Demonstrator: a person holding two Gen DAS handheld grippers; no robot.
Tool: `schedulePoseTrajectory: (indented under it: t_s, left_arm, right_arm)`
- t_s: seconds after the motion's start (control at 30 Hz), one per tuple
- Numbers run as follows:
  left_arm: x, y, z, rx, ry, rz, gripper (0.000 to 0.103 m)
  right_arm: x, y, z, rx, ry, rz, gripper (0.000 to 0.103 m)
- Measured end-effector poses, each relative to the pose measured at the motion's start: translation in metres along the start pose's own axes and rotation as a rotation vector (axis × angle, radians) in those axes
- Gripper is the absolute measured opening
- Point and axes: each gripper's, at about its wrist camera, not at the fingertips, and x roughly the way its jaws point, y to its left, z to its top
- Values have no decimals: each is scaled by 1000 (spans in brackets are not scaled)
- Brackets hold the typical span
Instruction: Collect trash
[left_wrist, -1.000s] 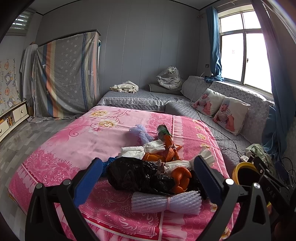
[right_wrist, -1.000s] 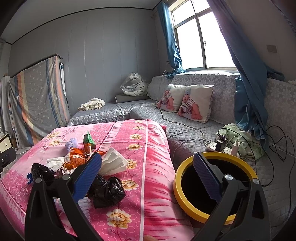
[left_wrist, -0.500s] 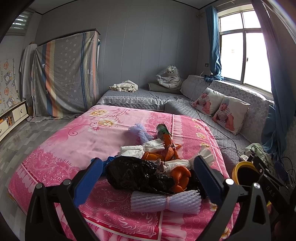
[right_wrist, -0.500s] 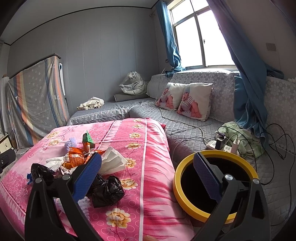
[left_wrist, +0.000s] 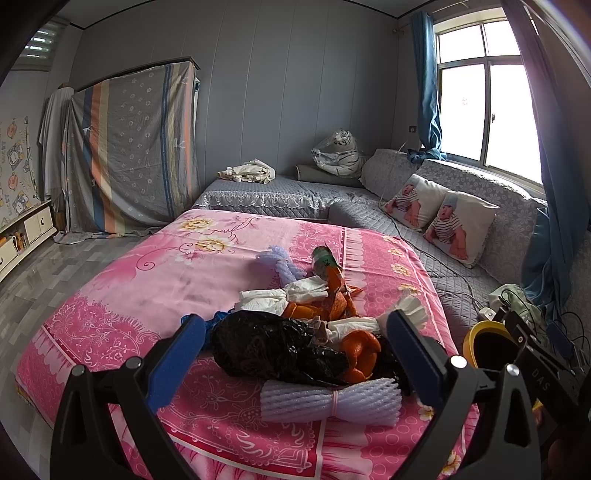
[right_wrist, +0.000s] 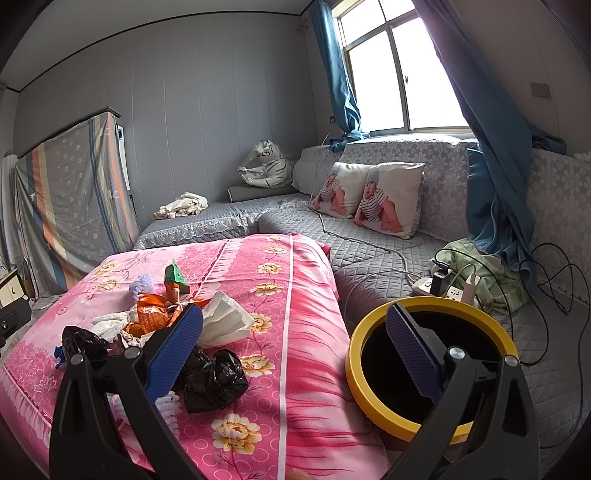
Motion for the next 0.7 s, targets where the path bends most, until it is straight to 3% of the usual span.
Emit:
schedulePoseTrajectory:
  t_s: [0.7]
  left_arm:
    - [0,-1,-1,2,-2,-1,95]
  right_arm:
    - [1,1,-2,4,3,2,95]
